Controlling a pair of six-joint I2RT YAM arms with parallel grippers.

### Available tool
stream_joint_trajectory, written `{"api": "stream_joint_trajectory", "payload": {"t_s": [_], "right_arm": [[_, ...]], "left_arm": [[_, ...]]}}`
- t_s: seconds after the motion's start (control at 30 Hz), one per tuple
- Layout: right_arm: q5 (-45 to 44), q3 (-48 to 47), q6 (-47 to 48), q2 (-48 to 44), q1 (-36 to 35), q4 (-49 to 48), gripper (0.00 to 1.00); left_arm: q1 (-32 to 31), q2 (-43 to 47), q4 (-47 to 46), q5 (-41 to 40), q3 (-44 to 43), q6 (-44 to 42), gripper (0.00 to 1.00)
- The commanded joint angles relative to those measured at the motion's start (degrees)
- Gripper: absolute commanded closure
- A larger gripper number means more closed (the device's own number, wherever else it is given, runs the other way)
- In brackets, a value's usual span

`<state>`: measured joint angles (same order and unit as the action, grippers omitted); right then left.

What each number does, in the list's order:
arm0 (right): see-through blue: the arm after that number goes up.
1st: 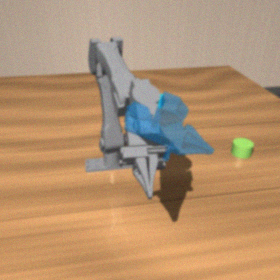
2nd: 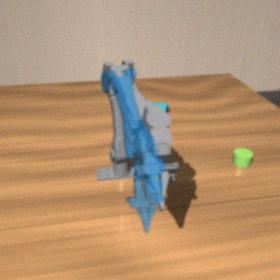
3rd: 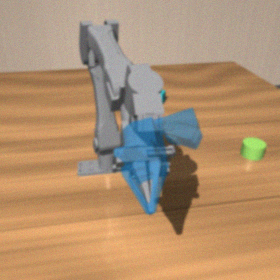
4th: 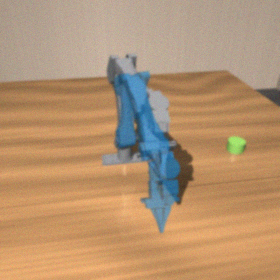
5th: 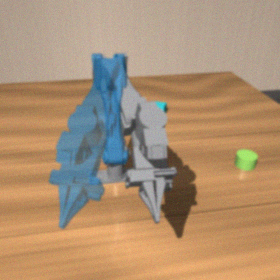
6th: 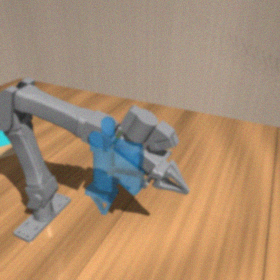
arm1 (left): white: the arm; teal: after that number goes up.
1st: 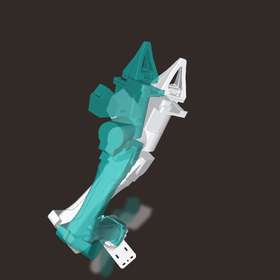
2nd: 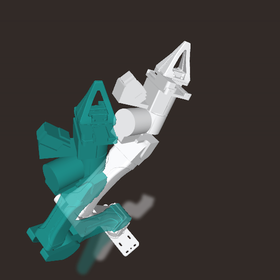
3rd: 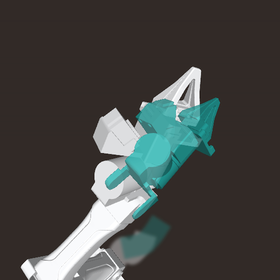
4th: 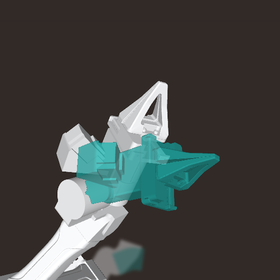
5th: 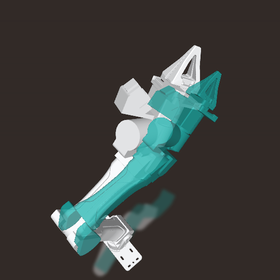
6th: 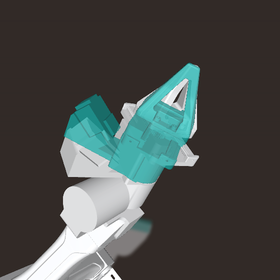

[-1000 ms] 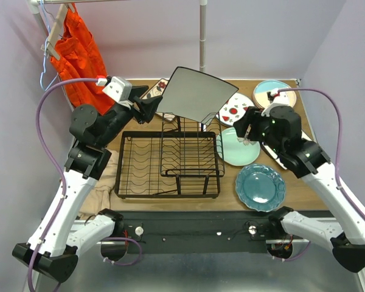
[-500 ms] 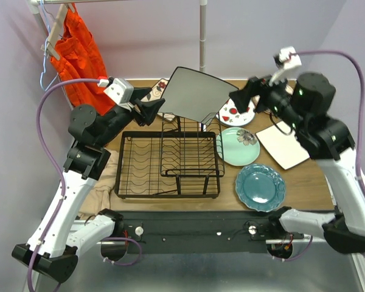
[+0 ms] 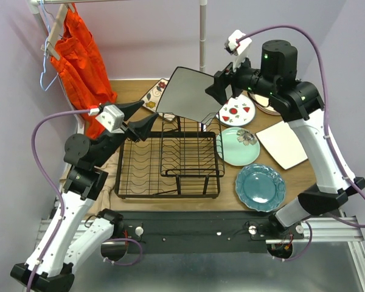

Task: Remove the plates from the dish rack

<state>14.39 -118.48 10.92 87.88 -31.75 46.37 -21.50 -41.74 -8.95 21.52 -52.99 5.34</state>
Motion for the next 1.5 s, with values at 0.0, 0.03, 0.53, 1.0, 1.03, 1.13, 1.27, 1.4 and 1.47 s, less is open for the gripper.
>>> {"api": "stream_joint_trajectory", "payload": {"t_s": [0.0,0.03,0.53,1.0,1.03,1.13,1.27,1.4,1.47], "right_arm": [[11.4,-3.4,9.4,2.6,0.3,3.8,0.08],[11.2,-4.0,9.6,3.2,0.4,3.8,0.08],[18.8,-10.3,18.7,12.4,2.7,11.1,0.09],[22.1,-13.3,20.8,17.9,2.7,14.4,0.19],[22.3,-13.4,21.0,18.1,2.7,14.4,0.2],[21.4,-14.0,21.3,18.2,2.7,14.5,0.23],[21.8,-15.1,22.6,17.0,2.7,14.7,0.29],[24.5,-14.7,22.7,15.9,2.7,14.7,0.29],[24.5,-13.9,22.7,15.7,2.7,14.7,0.31]], "left_arm": [[0.2,2.0,-5.1,0.2,2.8,-0.6,0.34],[0.2,2.3,-5.5,-0.1,4.0,-0.2,0.34],[0.2,3.2,-5.7,0.9,4.9,-0.6,0.34],[0.2,3.4,-6.6,2.0,5.4,-0.3,0.34],[0.2,3.4,-6.7,1.9,5.4,-0.4,0.34],[0.2,3.2,-6.8,1.8,5.5,-0.4,0.34],[0.2,3.2,-7.0,2.0,5.7,-0.2,0.34],[0.3,3.1,-6.7,1.3,5.5,-0.2,0.34],[0.3,3.0,-6.8,1.5,5.6,-0.2,0.34]]}}
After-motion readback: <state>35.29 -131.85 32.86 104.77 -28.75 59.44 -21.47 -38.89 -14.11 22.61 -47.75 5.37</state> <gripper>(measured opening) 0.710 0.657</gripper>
